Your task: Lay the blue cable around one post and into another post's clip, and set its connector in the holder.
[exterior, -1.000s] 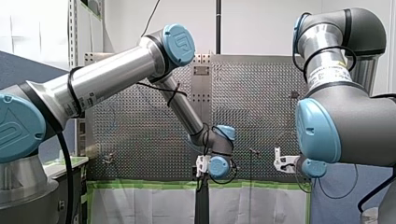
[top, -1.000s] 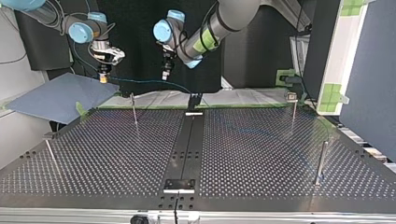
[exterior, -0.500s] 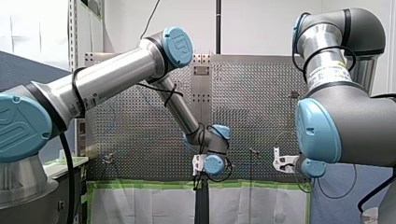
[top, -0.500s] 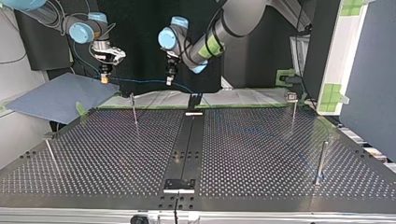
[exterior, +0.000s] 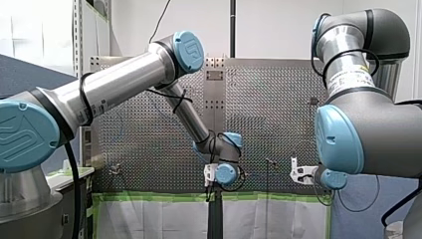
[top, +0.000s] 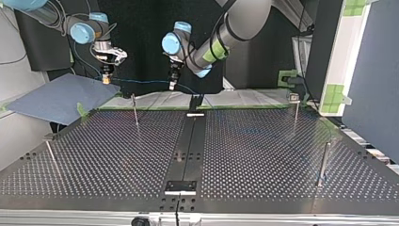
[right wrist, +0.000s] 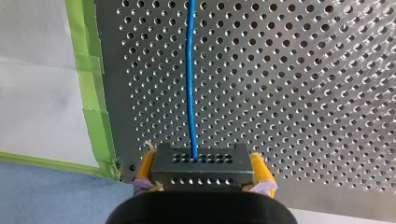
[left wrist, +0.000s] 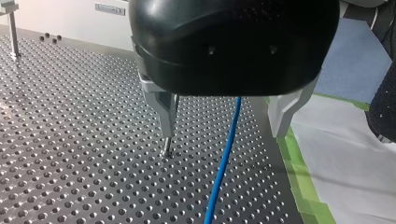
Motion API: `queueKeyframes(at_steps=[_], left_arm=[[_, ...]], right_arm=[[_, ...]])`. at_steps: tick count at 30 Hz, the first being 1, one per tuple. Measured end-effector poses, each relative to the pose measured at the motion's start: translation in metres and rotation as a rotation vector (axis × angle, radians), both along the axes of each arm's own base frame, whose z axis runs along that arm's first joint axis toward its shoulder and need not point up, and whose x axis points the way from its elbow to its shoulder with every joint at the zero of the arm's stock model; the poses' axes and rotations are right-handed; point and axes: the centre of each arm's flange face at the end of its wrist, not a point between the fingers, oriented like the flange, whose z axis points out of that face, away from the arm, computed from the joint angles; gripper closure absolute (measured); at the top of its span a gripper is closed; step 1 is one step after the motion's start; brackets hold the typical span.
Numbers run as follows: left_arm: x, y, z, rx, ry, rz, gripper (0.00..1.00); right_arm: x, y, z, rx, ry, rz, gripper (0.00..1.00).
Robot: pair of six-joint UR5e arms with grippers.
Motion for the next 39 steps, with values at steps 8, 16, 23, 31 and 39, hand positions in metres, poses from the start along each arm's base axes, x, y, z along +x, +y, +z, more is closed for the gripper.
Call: queueKeyframes(at_steps=[8, 16, 23, 31, 39], left_arm=[[0.0039, 0.0007, 0.0014, -0.002, -0.002, -0.001, 0.0], [0.0037, -0.0014, 0.0021, 0.009, -0.005, -0.016, 0.25], [0.0008, -0.0061, 0.0028, 0.016, -0.007, -0.05, 0.31], [0.0001, -0.0072, 0.0022, 0.015, -0.005, -0.061, 0.57], [-0.0005, -0.0074, 0.002, 0.016, -0.005, -0.063, 0.68]], right_arm=[[0.0002, -0.0001, 0.0001, -0.001, 0.0, 0.001, 1.0], [-0.0016, -0.0008, 0.0001, -0.002, 0.001, -0.004, 1.0], [-0.0044, -0.0016, -0.0001, -0.002, 0.003, -0.011, 1.0], [-0.005, -0.0014, -0.0013, 0.0, 0.004, -0.013, 1.0], [-0.0056, -0.0012, -0.0023, 0.002, 0.004, -0.014, 1.0]])
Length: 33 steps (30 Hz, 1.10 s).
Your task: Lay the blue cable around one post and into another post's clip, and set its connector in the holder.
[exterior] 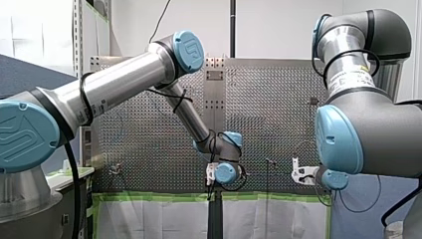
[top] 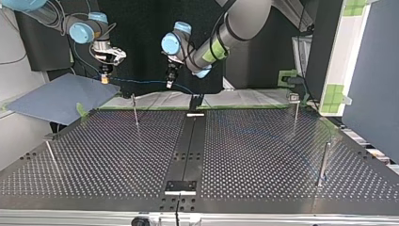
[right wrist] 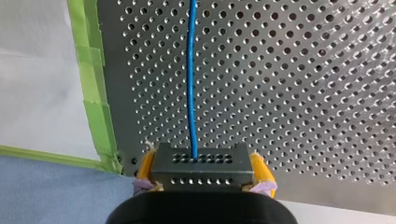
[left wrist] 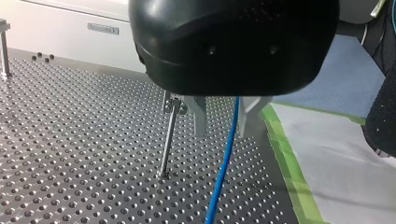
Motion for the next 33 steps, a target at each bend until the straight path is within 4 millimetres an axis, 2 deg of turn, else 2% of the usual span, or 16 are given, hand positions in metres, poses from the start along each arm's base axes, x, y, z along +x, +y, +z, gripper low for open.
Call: queueKeyframes(at_steps=[6, 14, 16, 17, 19, 21, 33], left_arm=[[-0.0006, -0.0005, -0.0001, -0.001, 0.001, -0.003, 0.73], [-0.0016, -0.0014, -0.0001, 0.001, 0.002, -0.008, 0.73], [-0.0017, -0.0015, -0.0002, 0.001, 0.001, -0.009, 0.84], [-0.0018, -0.0018, -0.0001, 0.001, 0.001, -0.01, 0.84], [-0.0026, -0.0028, -0.0001, 0.002, 0.001, -0.019, 0.96], [-0.003, -0.0036, -0.0003, 0.008, 0.0, -0.028, 1.0], [-0.0056, -0.0088, -0.0006, 0.023, -0.003, -0.085, 1.0]], right_arm=[[-0.0008, 0.0007, -0.0021, 0.004, 0.0, -0.002, 1.0], [-0.0026, 0.0004, -0.003, 0.005, 0.0, -0.006, 1.0], [-0.0027, 0.0004, -0.0033, 0.006, 0.0, -0.006, 1.0], [-0.003, 0.0004, -0.0034, 0.006, 0.0, -0.007, 1.0], [-0.003, 0.0004, -0.0036, 0.006, 0.0, -0.007, 1.0], [-0.0032, 0.0003, -0.0037, 0.006, 0.0, -0.007, 1.0], [-0.0045, 0.0, -0.0039, 0.006, 0.001, -0.01, 1.0]])
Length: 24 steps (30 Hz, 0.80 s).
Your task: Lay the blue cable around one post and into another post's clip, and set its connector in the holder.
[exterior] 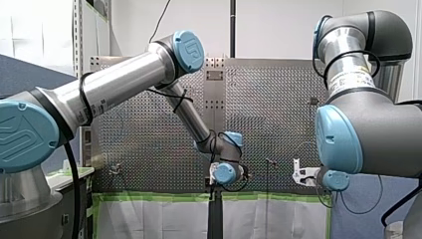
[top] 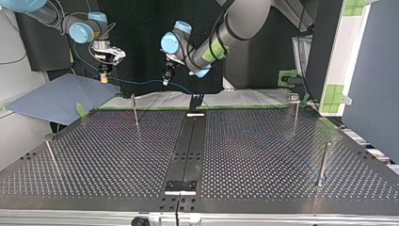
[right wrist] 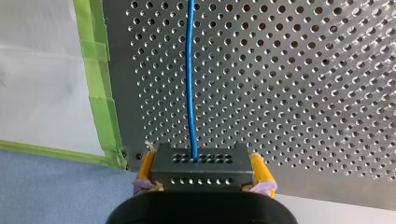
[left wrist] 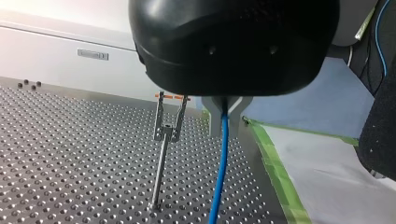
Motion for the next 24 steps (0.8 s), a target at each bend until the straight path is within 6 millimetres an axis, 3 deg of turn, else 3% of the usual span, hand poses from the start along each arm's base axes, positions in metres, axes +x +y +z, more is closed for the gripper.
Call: queueKeyframes(at_steps=[11, 24], left_arm=[[-0.008, -0.013, 0.003, -0.055, -0.013, -0.035, 1.0], [-0.012, -0.05, 0.026, -0.217, -0.047, -0.074, 1.0]], right_arm=[[-0.004, -0.001, 0.0, -0.001, 0.007, -0.006, 1.0], [-0.018, -0.018, 0.007, -0.025, -0.003, -0.033, 1.0]])
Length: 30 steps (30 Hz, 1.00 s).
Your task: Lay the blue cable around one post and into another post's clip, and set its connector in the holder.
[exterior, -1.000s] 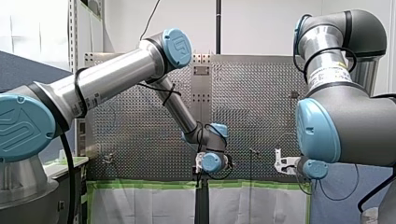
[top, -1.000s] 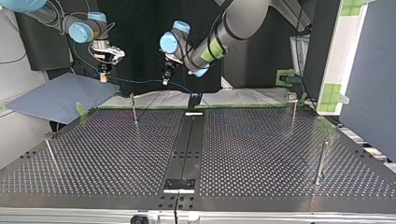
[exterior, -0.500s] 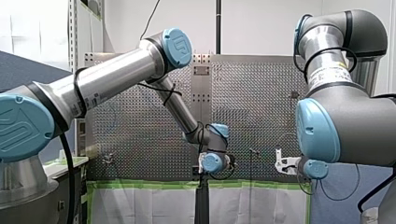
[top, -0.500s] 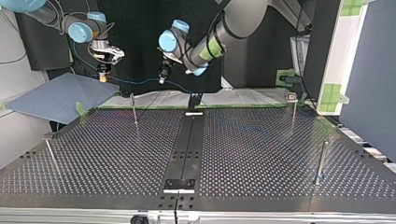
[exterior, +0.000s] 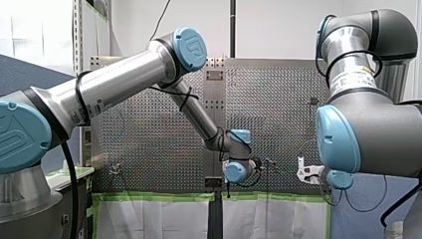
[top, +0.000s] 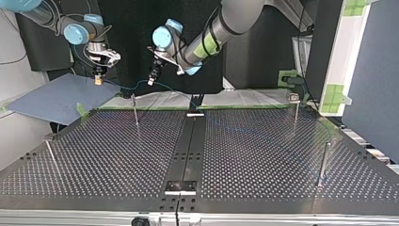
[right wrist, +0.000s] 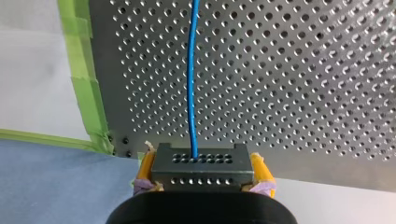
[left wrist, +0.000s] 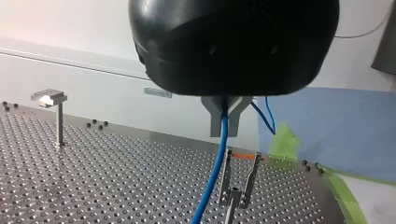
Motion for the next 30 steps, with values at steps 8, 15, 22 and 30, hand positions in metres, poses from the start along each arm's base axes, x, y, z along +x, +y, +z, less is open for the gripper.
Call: queueKeyframes(at_steps=[8, 15, 22, 30], left_arm=[[-0.003, -0.011, -0.02, 0.024, 0.028, -0.01, 1.0], [0.001, -0.023, -0.017, 0.006, 0.029, -0.014, 1.0], [0.004, -0.029, -0.028, 0.012, 0.043, -0.019, 1.0], [0.012, -0.036, -0.028, -0.004, 0.042, -0.025, 1.0]], right_arm=[[-0.013, -0.015, 0.006, -0.02, -0.023, -0.023, 1.0], [-0.025, -0.03, 0.012, -0.042, -0.04, -0.043, 1.0], [-0.03, -0.039, 0.016, -0.061, -0.039, -0.05, 1.0], [-0.03, -0.046, 0.014, -0.069, -0.037, -0.051, 1.0]])
